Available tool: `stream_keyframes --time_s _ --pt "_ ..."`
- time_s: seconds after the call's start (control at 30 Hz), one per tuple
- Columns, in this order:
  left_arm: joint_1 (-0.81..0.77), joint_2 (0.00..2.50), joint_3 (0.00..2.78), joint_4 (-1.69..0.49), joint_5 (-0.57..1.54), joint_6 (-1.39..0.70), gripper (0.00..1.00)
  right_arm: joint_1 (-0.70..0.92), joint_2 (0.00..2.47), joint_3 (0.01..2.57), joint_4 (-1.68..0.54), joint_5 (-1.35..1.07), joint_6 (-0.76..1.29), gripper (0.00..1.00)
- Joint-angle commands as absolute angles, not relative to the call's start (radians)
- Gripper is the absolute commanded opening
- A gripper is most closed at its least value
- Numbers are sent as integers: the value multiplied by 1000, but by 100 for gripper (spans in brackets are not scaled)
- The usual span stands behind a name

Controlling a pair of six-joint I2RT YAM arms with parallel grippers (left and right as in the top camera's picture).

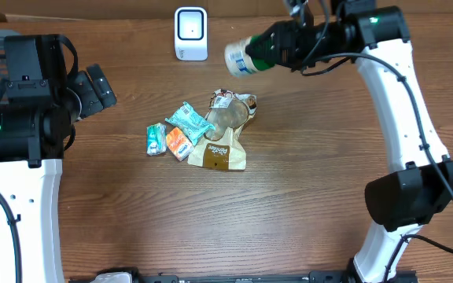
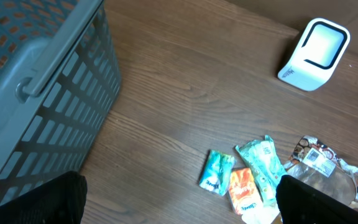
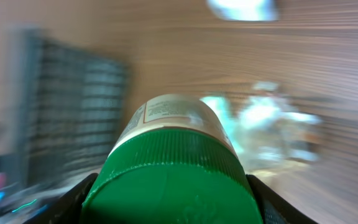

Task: Scan the item barcode
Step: 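Raise the jar and swing its side toward the white scanner, then carry the jar to the right side of the table and lower it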

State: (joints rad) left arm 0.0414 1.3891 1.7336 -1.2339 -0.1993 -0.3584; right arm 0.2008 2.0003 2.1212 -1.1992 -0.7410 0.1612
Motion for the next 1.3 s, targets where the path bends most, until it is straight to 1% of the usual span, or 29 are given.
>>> stream_keyframes --time_s 0.0,0.03,0.2,0.43,0.67,0.93,1.03,1.13,1.2,1.27 --pt "46 1375 1742 -1231 -210 -336 99 257 1961 2117 -1214 -178 149 19" --pt "46 1374 1742 -1231 -210 -336 99 262 1963 2081 -1219 -91 155 19" --pt "46 1374 1742 -1231 -210 -336 100 221 1982 1974 -1227 7 216 19" --pt "46 1375 1742 -1231 -210 -336 99 97 2012 1812 -1205 146 309 18" --pt "46 1375 1742 -1231 -210 -336 100 -16 2012 1673 -1124 129 315 18" --pt "46 1375 1742 -1230 -210 -336 99 -75 2012 1594 -1067 126 315 20" --pt "46 1375 1742 -1231 -210 -336 100 -74 2012 1588 -1066 126 315 30" --pt "46 1375 1742 -1231 -210 -336 99 -74 2012 1589 -1067 99 315 53" --pt "46 1375 1742 -1231 -210 -336 100 -74 2012 1597 -1068 42 315 62" --pt "46 1374 1742 -1231 -210 -336 100 -74 2011 1624 -1087 -11 315 65"
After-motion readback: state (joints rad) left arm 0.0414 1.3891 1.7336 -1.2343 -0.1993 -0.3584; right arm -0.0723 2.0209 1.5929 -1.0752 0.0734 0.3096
